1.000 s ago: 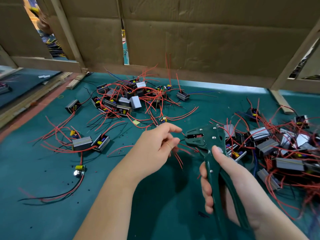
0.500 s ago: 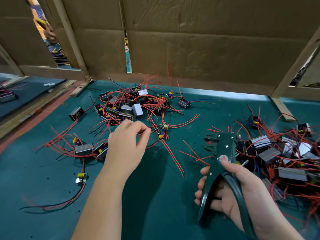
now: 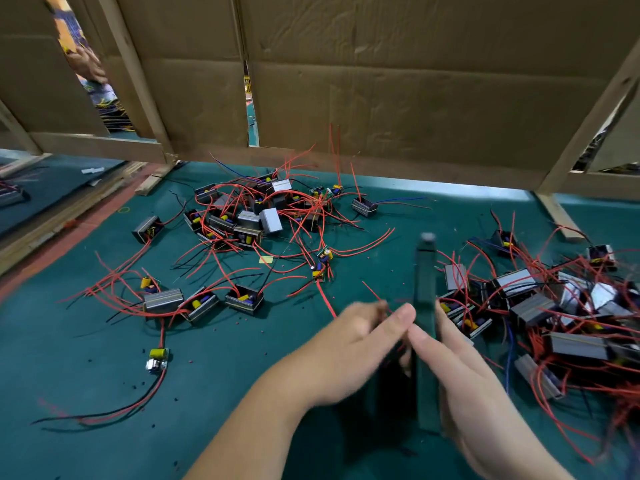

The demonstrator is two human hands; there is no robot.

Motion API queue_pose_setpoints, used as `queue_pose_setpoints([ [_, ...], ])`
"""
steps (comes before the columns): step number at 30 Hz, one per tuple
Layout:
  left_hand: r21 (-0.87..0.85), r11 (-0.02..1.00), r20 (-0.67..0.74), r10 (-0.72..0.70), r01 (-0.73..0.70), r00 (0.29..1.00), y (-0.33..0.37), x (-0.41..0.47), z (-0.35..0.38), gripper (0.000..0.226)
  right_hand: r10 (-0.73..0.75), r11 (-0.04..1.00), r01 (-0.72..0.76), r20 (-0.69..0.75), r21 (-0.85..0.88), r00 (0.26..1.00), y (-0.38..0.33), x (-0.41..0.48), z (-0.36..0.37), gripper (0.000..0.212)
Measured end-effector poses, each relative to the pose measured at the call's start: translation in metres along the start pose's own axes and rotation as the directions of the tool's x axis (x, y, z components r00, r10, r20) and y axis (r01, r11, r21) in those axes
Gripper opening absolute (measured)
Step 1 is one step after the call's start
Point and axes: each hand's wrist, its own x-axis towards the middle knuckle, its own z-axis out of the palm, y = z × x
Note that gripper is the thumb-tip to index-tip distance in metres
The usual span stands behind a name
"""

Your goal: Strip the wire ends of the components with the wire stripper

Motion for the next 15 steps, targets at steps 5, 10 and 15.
queue_pose_setpoints([
  [5,-0.350,0.917,0.086,-0.171,0.190,0.982,-0.009,0.003,0.011,0.016,-0.075,0.915,0.109,0.102,-0.389,0.992,0.010,0.003,-0.003,0.063],
  [10,-0.435,0.861,0.052,-0.269,0.264,0.962,-0.018,0.006,0.004,0.015,-0.104,0.823,0.146,0.107,-0.550,0.989,0.016,0.003,-0.002,0.062],
  [15,-0.687,0.663,0.200,-0.219,0.296,0.955,-0.025,0.008,-0.010,0.034,-0.281,0.725,0.305,0.138,-0.618,0.950,-0.004,-0.012,-0.012,0.048],
])
